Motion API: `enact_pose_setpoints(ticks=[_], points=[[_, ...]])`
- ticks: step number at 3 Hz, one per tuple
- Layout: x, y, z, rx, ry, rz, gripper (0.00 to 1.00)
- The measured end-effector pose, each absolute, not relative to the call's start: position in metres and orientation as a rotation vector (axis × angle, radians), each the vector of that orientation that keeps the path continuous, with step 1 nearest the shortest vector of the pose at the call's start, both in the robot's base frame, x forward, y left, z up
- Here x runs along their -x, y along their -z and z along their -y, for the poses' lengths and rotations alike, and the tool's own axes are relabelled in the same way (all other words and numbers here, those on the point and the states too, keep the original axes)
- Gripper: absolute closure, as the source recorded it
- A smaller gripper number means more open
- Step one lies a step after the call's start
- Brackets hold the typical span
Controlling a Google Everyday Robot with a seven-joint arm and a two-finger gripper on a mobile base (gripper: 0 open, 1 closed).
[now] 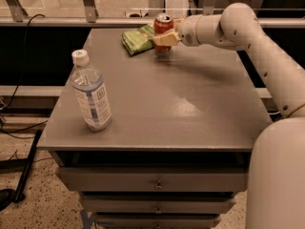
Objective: Move coke can near green jalapeno chip bag
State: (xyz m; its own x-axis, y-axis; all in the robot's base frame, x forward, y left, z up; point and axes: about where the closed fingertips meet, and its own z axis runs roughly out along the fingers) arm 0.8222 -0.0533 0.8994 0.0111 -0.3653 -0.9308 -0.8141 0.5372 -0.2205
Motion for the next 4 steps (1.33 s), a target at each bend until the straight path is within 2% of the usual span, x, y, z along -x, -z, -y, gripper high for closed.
enact_pose_setpoints(ticks=[3,4], points=[[-0.8366,-0.8867,0.0453,0.993,-0.494,-1.62,0.12],[-0.8381,-0.8846,0.0461,0.985,-0.494,-1.625,0.0]])
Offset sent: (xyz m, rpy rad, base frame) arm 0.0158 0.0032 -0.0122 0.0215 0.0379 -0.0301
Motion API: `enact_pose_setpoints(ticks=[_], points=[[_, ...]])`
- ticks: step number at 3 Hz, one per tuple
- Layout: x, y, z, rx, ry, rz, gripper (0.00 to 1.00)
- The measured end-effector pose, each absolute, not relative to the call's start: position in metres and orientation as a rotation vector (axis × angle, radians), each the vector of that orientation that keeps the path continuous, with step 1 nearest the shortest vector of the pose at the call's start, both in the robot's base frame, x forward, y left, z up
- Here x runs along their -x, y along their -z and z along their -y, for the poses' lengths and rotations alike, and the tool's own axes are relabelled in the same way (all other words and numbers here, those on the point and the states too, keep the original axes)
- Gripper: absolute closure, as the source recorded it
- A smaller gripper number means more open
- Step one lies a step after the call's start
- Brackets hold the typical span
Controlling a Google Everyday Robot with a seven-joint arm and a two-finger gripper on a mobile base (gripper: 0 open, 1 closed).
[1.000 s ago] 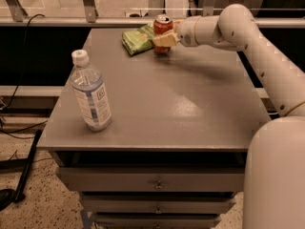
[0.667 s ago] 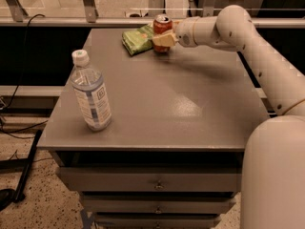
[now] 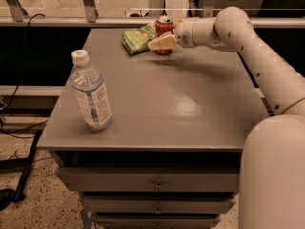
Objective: Move coke can near green jalapeno chip bag
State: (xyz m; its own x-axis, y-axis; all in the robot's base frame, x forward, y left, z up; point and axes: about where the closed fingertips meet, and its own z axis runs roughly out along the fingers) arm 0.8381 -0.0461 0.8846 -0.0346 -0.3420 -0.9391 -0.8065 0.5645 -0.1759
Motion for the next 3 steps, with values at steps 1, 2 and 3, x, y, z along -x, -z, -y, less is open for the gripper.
enact_pose_setpoints(ticks=[1,2,3], points=[[-0.838,-0.883,0.048,0.98,-0.492,-1.63,0.0],[-0.834,-0.887,0.072,0.946,-0.482,-1.624,0.0],[-0.825,-0.903,0.128,0.912,-0.424,-1.608,0.0]])
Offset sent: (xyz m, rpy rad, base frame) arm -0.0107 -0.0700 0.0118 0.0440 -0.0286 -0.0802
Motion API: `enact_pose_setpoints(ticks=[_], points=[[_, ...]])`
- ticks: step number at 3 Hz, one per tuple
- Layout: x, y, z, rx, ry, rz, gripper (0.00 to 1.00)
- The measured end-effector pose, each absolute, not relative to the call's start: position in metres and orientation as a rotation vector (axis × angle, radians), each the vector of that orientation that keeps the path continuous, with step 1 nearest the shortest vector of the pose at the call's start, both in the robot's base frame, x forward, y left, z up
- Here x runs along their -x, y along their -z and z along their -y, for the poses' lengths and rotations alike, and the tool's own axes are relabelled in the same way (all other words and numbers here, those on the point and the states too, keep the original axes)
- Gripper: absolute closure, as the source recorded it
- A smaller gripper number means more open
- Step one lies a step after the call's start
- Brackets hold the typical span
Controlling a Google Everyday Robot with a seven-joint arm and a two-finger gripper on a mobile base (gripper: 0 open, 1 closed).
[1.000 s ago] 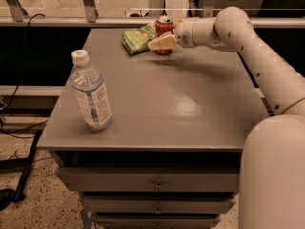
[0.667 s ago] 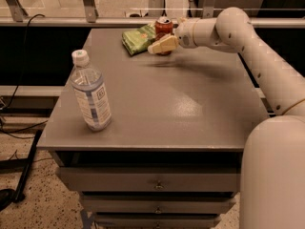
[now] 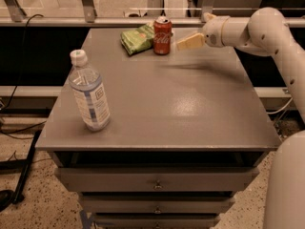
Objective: Move coke can near green jalapeno chip bag
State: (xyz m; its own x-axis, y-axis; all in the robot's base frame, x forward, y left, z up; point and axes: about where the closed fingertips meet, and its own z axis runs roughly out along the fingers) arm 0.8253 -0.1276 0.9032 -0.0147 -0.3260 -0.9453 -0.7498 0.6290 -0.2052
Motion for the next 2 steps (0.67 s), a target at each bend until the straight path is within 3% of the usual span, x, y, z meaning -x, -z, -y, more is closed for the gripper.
enact_pose_setpoints(ticks=[2], points=[[-0.78,-0.951,0.253,0.79,-0.261,-1.557,0.0]])
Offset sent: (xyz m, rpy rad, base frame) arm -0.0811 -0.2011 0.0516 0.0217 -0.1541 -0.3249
